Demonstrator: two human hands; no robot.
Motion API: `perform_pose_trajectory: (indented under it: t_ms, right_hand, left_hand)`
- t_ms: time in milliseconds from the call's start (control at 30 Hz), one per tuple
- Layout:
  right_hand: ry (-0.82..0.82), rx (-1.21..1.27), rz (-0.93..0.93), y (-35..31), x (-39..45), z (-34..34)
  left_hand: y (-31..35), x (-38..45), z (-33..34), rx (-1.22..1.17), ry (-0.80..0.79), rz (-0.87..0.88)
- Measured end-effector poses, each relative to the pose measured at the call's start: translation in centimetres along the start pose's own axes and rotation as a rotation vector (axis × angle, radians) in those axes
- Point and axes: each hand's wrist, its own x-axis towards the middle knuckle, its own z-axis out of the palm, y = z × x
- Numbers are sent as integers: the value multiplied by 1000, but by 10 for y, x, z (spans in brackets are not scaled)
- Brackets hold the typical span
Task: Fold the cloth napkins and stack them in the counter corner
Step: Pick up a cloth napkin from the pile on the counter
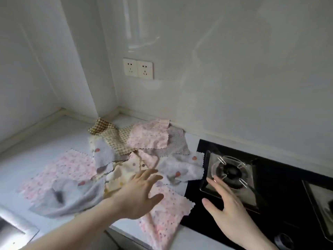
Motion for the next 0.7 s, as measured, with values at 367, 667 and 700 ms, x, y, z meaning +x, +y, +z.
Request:
perform_pose_trajectory:
  t_ms: [367, 667, 700]
  right_hand:
    - [96, -163, -219, 105, 33, 137]
    - [329, -216, -238, 112, 12, 161]
    - [357, -191, -229, 112, 8, 162]
  left_hand:
    - [-53, 9, 174, 40, 307, 59]
    - [-51, -6, 182, -54, 441, 108]
    - [-45, -18, 183, -94, 491, 136]
